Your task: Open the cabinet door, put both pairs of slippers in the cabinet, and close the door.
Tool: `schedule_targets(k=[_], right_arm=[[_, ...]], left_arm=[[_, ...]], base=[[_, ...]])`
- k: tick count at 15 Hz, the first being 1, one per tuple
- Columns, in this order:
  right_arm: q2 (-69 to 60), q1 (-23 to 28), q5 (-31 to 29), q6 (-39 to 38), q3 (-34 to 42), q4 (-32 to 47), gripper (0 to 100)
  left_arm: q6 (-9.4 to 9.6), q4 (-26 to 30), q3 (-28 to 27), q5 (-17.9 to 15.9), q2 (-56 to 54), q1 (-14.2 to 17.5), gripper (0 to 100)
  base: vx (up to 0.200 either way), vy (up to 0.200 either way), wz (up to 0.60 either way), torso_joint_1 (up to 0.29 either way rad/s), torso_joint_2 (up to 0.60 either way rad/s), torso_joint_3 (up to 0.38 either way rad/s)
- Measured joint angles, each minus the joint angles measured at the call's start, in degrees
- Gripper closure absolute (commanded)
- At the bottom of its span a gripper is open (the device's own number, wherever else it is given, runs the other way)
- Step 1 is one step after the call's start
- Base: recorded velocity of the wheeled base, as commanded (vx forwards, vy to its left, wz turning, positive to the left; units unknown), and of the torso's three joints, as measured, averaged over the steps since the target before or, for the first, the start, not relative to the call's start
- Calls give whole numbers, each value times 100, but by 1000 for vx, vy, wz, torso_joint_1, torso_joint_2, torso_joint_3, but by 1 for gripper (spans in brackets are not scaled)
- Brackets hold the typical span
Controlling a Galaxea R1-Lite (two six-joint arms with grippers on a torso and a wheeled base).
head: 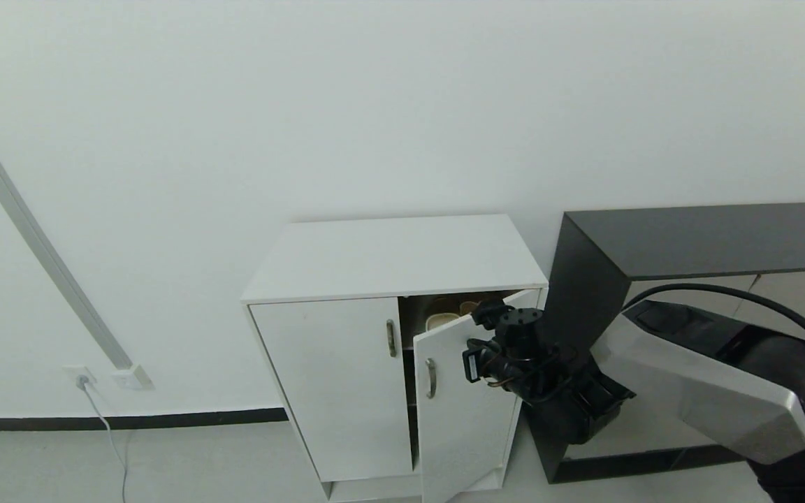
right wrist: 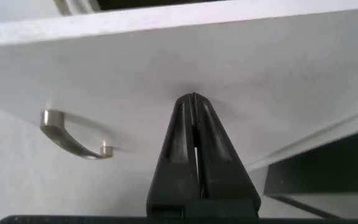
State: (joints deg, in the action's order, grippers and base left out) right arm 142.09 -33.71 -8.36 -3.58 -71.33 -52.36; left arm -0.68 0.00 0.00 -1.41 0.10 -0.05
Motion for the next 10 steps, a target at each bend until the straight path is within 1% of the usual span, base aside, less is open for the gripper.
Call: schedule_targets(k=[3,5,10], right_arm=[[230,74,-151,-65,-601,307,100],[339,96,-193,-196,-872,485,100],[429,190,-291,-222,-1208,699,100]], left_arm=[[4,0,0,0,0,-2,100],[0,0,0,2,0,0,100],[0,0,0,2,0,0,100]], base=[[0,0,0,0,0,0],[0,0,0,0,0,0],[0,0,0,0,0,0]])
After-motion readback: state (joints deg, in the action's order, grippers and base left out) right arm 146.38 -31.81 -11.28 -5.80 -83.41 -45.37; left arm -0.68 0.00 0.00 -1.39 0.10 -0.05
